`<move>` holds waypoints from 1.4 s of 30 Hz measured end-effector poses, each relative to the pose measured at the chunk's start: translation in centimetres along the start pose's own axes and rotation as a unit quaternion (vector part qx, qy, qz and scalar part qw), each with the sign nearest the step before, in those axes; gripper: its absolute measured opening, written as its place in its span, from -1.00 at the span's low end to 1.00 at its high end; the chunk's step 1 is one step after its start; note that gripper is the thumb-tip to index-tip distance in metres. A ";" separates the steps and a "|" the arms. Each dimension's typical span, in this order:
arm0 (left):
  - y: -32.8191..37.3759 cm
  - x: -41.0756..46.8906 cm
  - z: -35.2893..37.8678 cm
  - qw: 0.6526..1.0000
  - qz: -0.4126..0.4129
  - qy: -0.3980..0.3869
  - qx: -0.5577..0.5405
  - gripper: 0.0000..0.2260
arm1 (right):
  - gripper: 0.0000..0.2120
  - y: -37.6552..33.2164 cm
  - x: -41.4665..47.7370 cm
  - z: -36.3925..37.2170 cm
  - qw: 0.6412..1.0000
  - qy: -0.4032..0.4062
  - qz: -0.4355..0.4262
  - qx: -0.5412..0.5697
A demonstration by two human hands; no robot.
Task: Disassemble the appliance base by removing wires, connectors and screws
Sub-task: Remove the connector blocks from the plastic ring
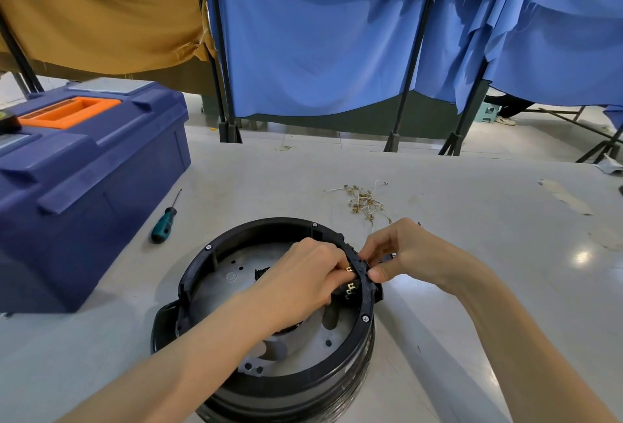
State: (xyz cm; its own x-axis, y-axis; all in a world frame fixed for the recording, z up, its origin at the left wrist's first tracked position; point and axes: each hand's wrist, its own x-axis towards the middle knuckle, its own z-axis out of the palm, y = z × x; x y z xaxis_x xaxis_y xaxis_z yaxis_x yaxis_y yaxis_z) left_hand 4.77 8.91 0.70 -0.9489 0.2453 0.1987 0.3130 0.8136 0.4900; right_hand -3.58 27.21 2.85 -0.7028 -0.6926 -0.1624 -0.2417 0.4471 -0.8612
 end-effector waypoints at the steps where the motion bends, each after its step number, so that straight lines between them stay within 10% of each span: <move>1: -0.1 0.0 0.0 1.000 -0.006 -0.001 -0.013 -0.84 | -0.83 0.1 0.0 0.0 1.000 -0.001 0.000 0.001; 32: -1.3 0.6 0.8 1.000 -0.001 0.018 0.015 -0.93 | -0.87 0.4 -0.2 -0.4 0.999 0.038 -0.023 0.016; 42: -1.5 0.7 0.8 1.000 -0.001 0.000 0.029 -0.91 | -0.83 2.0 -2.2 -4.1 0.983 0.120 0.134 -0.044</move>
State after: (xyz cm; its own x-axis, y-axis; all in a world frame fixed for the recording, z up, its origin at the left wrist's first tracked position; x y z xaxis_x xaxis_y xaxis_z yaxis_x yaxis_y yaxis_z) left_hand 3.65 8.30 -0.57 -0.9492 0.2447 0.1978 0.3090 0.8432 0.4400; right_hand -5.27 32.01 3.44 -0.8838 -0.3949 -0.2508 -0.0762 0.6506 -0.7556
